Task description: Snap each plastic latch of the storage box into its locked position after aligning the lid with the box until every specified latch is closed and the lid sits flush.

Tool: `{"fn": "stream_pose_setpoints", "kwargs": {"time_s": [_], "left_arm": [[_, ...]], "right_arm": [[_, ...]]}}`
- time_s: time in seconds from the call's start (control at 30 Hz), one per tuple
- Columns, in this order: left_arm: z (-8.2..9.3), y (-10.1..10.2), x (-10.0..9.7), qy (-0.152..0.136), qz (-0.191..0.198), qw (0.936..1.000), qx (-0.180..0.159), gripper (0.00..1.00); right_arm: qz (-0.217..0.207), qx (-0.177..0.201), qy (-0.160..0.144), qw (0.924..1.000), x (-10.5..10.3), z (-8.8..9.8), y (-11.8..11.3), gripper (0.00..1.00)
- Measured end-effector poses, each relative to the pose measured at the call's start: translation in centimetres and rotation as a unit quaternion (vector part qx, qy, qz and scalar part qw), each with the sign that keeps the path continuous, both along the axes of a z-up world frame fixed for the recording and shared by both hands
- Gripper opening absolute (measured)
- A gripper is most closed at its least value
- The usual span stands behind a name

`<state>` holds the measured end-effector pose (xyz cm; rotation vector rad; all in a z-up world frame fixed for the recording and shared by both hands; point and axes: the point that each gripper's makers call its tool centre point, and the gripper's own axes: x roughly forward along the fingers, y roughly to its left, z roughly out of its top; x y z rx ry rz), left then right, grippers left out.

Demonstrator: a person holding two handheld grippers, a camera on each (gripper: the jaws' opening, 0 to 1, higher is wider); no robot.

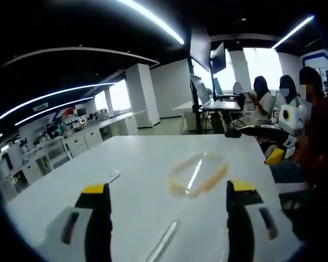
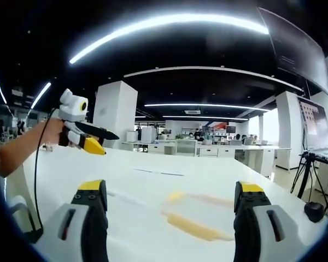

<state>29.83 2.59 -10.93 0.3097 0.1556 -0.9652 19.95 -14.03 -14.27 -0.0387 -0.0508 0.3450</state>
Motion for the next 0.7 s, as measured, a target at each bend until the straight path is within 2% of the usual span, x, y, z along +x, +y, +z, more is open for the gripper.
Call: {"fn": "stream_pose_setpoints", "kwargs": {"time_s": [0.37, 0.7], "left_arm": [[-0.1, -0.9, 1.2, -0.006, -0.01, 0.9999, -0.003, 0.78], [-1.3, -2.1, 2.4, 0.003, -0.03, 0.9993, 0.023, 0.75]], "right_arm": [[0.001, 0.0, -0.002, 1.0, 0.6, -0.1, -0.5, 0.99], [-0.002, -0.001, 0.01, 1.0, 1.3, -0.7, -0.4, 0.99]]}}
